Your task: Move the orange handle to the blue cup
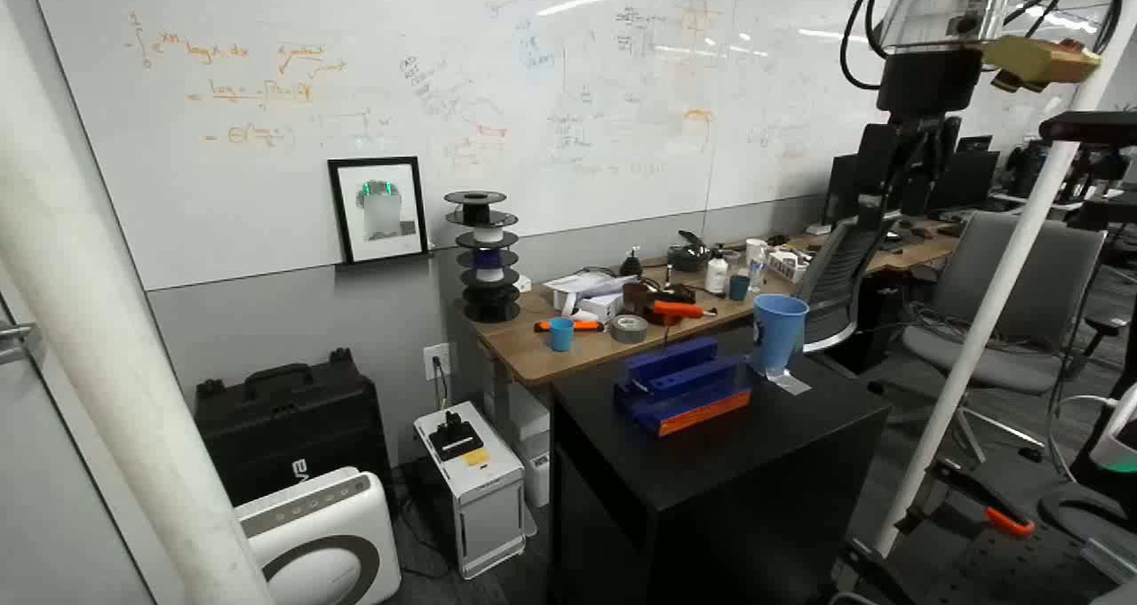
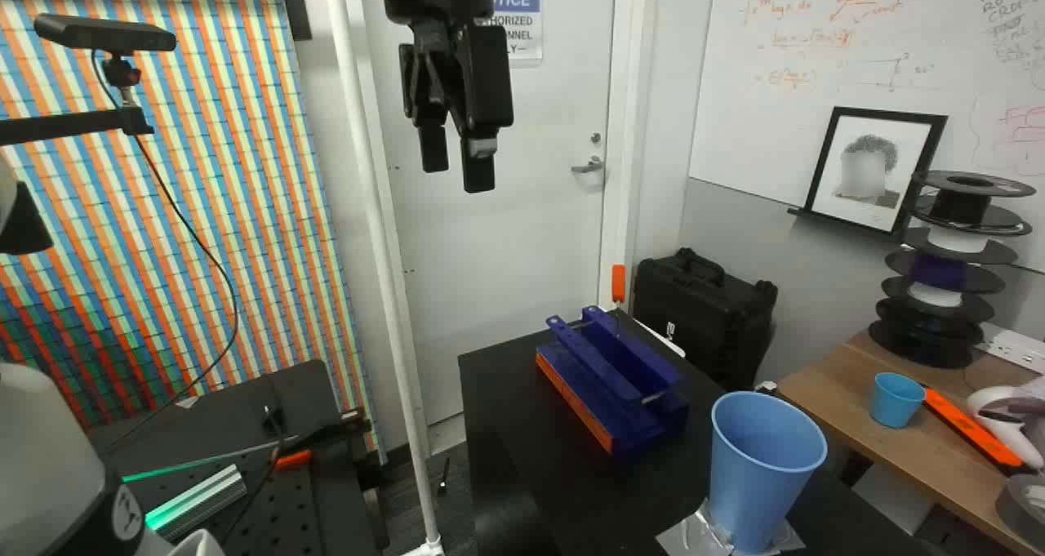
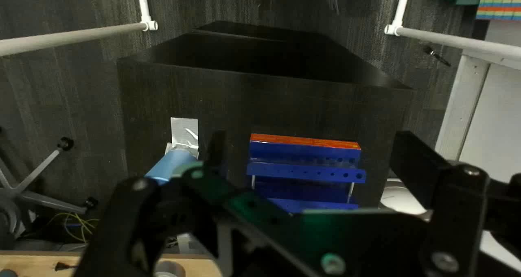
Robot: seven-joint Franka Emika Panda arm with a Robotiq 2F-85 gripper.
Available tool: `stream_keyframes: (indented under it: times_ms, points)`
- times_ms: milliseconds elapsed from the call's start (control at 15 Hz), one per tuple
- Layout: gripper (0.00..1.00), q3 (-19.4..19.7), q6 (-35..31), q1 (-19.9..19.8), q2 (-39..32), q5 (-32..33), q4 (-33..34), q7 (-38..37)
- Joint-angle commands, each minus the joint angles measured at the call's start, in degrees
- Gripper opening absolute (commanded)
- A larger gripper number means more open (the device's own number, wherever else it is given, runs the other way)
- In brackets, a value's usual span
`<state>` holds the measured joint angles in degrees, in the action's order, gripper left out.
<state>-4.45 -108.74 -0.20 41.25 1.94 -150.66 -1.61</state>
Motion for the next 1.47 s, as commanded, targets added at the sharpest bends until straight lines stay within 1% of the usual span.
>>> stream_keyframes:
  times_ms: [0,400,467,667,933,1133,1400]
  points:
    - [1.0,0.6,0.1,0.7,0.0,0.4,0.3,-0.4]
    - [1.0,0.6,0.1,0.7,0.2,0.4,0.5,-0.4]
    - [1.0,1.8,0.6,1.0,-2.6,1.1,2.2,3.0]
    - [1.0,4.5,-1.0,0.9,-8.8,2.7,5.0,10.1]
    - [1.0,7.4,-7.5,0.5,-20.6,4.8,10.5,16.1]
    - [1.0,7.2,-14.1,0.4,-30.6,5.4,15.5,15.7]
    - [1.0,5.2,-16.1,1.4,-42.1,4.2,23.3,16.6]
